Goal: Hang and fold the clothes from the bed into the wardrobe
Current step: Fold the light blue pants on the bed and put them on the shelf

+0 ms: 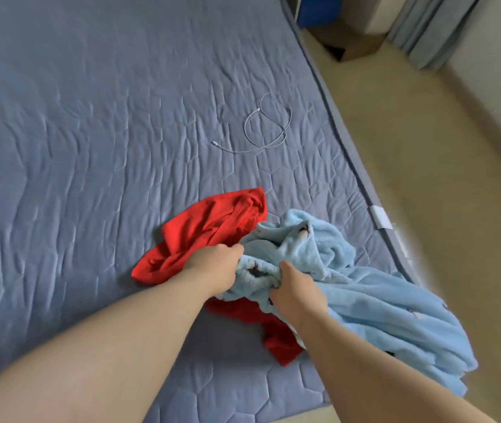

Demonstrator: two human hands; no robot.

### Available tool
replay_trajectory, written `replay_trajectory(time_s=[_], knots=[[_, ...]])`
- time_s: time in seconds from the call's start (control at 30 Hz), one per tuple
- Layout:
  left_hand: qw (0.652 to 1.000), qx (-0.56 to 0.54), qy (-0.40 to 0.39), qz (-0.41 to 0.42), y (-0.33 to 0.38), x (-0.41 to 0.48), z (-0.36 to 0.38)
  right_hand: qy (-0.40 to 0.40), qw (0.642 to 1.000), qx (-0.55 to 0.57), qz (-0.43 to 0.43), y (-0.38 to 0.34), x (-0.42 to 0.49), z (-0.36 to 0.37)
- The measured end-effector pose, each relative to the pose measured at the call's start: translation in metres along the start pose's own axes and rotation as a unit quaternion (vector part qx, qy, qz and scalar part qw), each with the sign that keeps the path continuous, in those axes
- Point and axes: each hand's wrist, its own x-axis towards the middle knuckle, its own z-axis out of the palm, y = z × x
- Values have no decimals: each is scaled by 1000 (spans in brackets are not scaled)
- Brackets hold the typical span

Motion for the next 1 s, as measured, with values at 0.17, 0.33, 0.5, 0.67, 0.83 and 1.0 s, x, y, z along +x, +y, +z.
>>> replay_trajectory(time_s=[0.17, 0.33, 0.5, 0.67, 0.83, 1.0], knots=[[997, -19, 78, -9, 4, -44, -144, 84, 995, 9, -55, -57, -43, -121], [979, 5, 203, 8, 9, -103, -292, 228, 967, -25, -114, -114, -103, -246], [936, 50, 346, 42, 25, -177, -414, 352, 922, -15, -162, -152, -181, -359], [863, 110, 491, 28, 37, -254, -506, 460, 867, 10, -192, -184, -262, -445], [792, 130, 597, 27, 55, -336, -576, 534, 818, 55, -207, -204, -338, -501], [698, 93, 710, 21, 82, -397, -619, 611, 745, 116, -242, -215, -397, -544]])
